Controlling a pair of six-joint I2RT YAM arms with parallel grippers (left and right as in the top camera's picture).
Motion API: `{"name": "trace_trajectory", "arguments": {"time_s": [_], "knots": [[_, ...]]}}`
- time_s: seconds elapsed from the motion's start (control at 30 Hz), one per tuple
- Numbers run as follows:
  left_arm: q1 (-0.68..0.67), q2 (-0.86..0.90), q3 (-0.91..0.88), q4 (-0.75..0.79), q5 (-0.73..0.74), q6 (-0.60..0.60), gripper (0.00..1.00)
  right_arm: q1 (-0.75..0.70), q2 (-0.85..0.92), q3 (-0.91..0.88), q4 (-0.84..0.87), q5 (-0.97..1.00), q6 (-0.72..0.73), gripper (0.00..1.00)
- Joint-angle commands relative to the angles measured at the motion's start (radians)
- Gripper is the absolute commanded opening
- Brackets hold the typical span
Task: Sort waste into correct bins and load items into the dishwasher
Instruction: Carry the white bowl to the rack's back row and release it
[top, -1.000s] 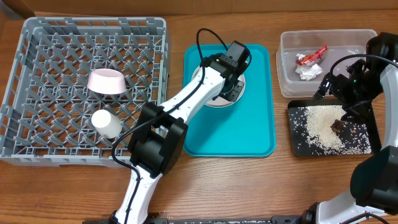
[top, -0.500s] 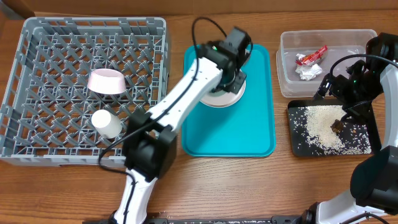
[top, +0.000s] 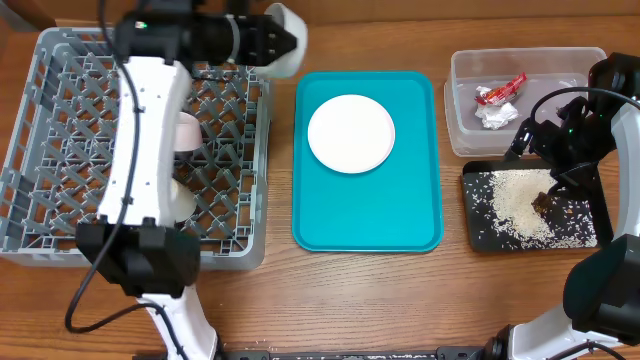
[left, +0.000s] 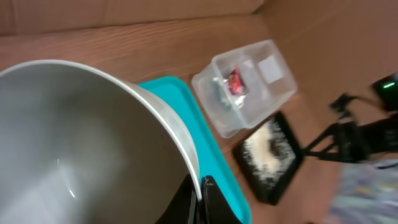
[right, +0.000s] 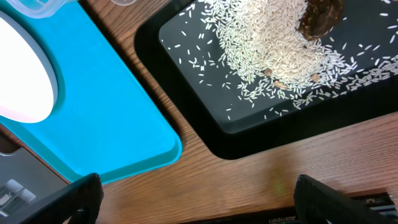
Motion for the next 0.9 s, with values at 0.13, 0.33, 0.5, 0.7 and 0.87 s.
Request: {"name": "trace_trajectory", "arguments": {"time_s": [0.13, 0.33, 0.5, 0.7, 0.87], "knots": [[0.158, 0.182, -0.005, 0.002, 0.460, 0.018, 0.04, 0.004, -0.033, 0.014, 0.003, 0.003, -0.005, 1.00], [0.245, 0.303, -0.005, 0.001, 0.568, 0.016, 0.04, 0.004, -0.033, 0.014, -0.001, 0.003, -0.005, 1.00], [0.295, 0.362, -0.005, 0.003, 0.579, 0.017, 0.04, 0.004, -0.033, 0.014, -0.002, 0.003, -0.005, 1.00], [0.336, 0.392, -0.005, 0.006, 0.590, 0.018, 0.04, 0.004, -0.033, 0.014, -0.005, 0.003, -0.005, 1.00], [0.358, 0.392, -0.005, 0.009, 0.611, 0.020, 0.04, 0.004, -0.033, 0.014, -0.005, 0.003, -0.005, 1.00]]}}
